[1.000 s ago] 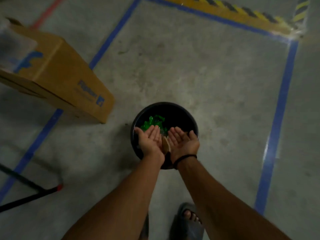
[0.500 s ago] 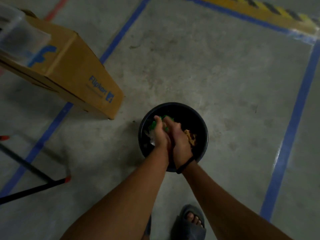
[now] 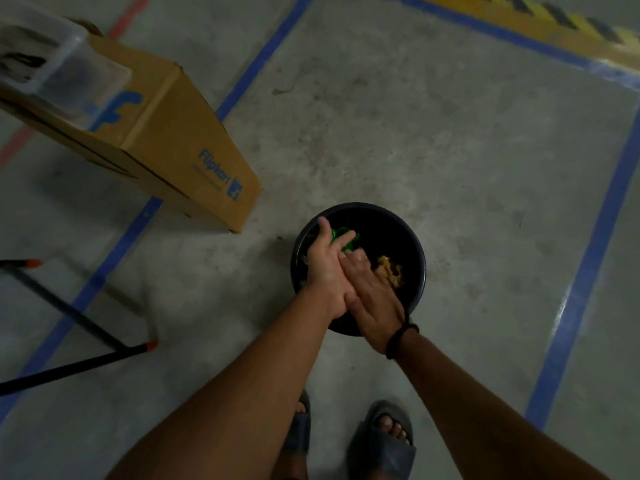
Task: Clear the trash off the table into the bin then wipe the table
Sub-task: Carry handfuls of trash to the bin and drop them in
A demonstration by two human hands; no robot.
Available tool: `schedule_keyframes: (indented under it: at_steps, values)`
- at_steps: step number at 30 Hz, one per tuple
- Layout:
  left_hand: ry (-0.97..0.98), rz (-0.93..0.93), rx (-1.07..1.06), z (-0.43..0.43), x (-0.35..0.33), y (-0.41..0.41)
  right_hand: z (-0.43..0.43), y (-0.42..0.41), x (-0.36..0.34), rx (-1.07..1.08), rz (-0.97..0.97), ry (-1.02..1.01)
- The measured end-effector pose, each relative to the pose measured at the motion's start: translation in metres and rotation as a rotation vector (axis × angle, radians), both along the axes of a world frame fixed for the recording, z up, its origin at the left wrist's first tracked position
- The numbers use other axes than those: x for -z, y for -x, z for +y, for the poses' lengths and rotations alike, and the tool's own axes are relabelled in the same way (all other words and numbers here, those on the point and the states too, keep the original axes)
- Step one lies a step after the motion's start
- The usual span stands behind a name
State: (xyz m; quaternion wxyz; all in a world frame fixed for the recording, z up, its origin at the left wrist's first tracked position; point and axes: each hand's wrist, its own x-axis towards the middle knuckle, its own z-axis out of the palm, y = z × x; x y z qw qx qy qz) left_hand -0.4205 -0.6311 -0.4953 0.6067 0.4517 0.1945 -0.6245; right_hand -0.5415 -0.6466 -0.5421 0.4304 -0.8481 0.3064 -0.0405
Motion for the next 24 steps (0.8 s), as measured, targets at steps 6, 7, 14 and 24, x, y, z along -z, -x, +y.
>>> schedule_keyframes:
  at_steps: [6, 7, 14, 24]
  values:
    - [-0.001, -0.125, -0.190, 0.013, -0.031, -0.009, -0.011, -0.018, -0.045, 0.368, 0.051, -0.205]
    - [0.000, -0.138, -0.188, 0.015, -0.043, -0.006, -0.009, -0.022, -0.059, 0.422, -0.018, -0.240]
    - [0.090, -0.268, -0.274, 0.056, -0.188, -0.020, 0.015, -0.033, -0.198, 0.508, -0.245, -0.414]
    - [0.220, -0.517, -0.697, 0.220, -0.498, -0.056, 0.152, -0.127, -0.520, 0.158, -0.673, -0.719]
